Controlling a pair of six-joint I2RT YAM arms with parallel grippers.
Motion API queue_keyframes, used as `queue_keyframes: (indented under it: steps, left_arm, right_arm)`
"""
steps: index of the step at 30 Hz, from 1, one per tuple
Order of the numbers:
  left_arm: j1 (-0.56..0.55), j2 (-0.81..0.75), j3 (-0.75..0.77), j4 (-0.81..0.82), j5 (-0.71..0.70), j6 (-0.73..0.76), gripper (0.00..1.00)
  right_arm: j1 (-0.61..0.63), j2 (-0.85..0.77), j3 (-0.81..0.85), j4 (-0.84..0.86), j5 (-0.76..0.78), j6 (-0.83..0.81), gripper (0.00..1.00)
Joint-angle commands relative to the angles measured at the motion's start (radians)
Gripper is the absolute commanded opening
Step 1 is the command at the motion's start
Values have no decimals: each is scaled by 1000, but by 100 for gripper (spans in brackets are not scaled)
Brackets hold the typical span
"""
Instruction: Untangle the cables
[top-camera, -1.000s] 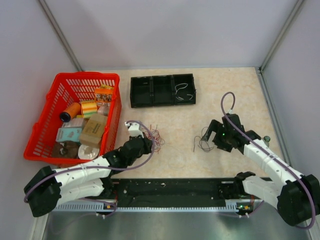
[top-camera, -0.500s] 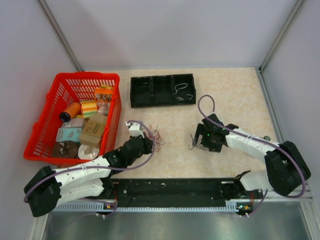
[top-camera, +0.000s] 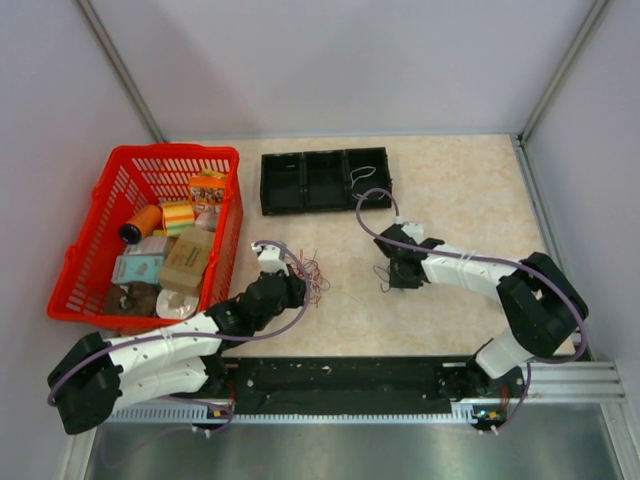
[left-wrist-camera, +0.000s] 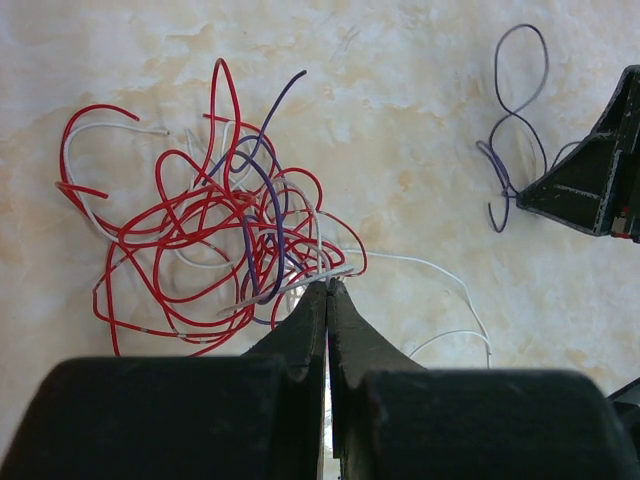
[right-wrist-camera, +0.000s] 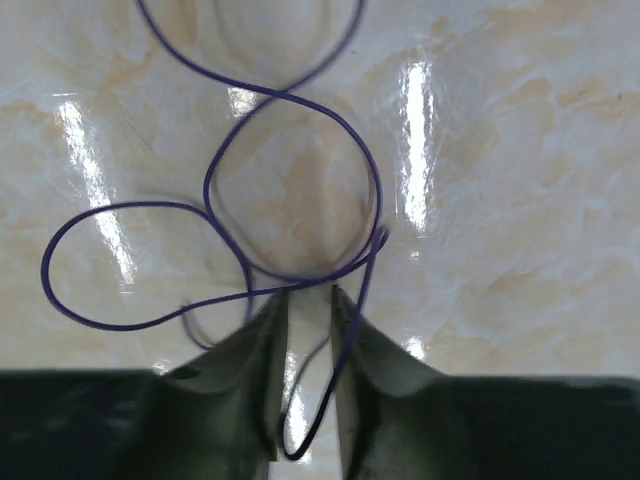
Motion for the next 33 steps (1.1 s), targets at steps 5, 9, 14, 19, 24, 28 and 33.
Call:
queue_keyframes:
  steps: [5, 9, 14, 19, 24, 28, 33]
  left_arm:
    - [0, -61, -15, 52, 20, 4, 0]
    - [0, -81, -28, 55, 24, -5, 0]
    - [0, -86, -31, 41, 50, -28, 0]
    - [-1, -101, -49, 38, 81, -54, 0]
    - [-1, -120, -77, 72, 70, -62, 0]
    - [-1, -101, -72, 81, 67, -54, 0]
    - [-1, -77, -69, 106, 81, -45, 0]
  right_arm:
    - [7, -17, 57, 113, 106, -138, 0]
    - [7, -81, 58, 173, 89, -202, 0]
    - [7, -182, 95, 303, 17, -283, 0]
    - [9, -136, 269, 391, -41, -336, 0]
    - [13, -61, 509, 351, -75, -386, 0]
    - [17, -52, 572, 179, -26, -379, 0]
    - [17, -151, 404, 158, -76, -325, 0]
